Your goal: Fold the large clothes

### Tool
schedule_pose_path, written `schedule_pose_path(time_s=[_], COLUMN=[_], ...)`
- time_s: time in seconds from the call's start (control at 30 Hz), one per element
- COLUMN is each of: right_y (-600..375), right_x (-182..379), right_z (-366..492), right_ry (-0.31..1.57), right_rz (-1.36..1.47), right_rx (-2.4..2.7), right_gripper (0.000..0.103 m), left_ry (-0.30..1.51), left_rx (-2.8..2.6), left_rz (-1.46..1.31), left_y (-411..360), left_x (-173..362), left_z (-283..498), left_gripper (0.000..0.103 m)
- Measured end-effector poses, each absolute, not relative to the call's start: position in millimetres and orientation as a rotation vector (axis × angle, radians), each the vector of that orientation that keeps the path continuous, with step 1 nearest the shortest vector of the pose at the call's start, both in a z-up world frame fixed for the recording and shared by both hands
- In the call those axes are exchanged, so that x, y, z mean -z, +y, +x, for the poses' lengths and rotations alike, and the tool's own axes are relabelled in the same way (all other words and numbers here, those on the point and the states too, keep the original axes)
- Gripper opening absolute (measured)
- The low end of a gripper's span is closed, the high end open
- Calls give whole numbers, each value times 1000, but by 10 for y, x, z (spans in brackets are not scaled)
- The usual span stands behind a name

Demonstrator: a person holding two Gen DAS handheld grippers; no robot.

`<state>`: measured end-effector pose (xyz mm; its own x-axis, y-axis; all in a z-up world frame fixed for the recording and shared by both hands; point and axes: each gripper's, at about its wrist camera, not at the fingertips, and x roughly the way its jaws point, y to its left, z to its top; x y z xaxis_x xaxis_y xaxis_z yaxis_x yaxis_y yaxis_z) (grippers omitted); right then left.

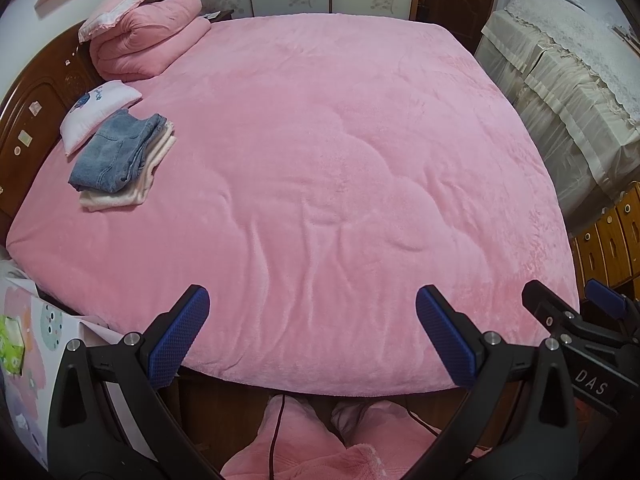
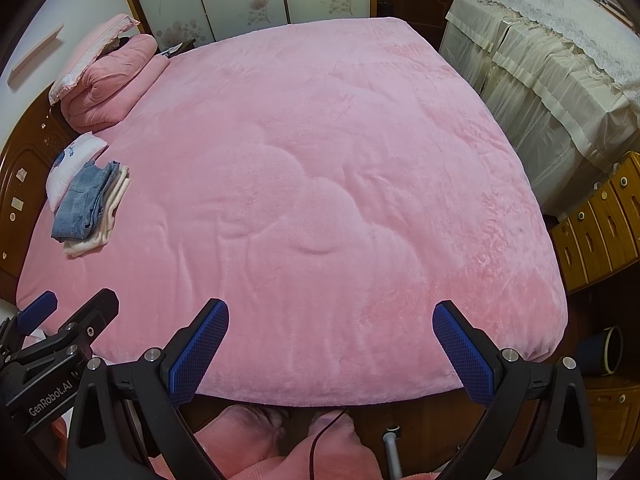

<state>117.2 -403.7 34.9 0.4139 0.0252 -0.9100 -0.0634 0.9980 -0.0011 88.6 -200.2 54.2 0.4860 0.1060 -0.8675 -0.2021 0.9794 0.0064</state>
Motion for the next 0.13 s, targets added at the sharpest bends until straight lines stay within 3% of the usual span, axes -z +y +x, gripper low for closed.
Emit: schedule_pose_path(time_s=[0.13], right_y=[-4040], right_x=[-345], right_z=[1166], right_ry=[1144], right_rz=[-36], right_rx=[-54], right_gripper=[103], left_ry=[1047], left_rx=[-190], left_rz=[-101], left_y=[-1997], left_x=[-545], left_z=[879], left_gripper=[102])
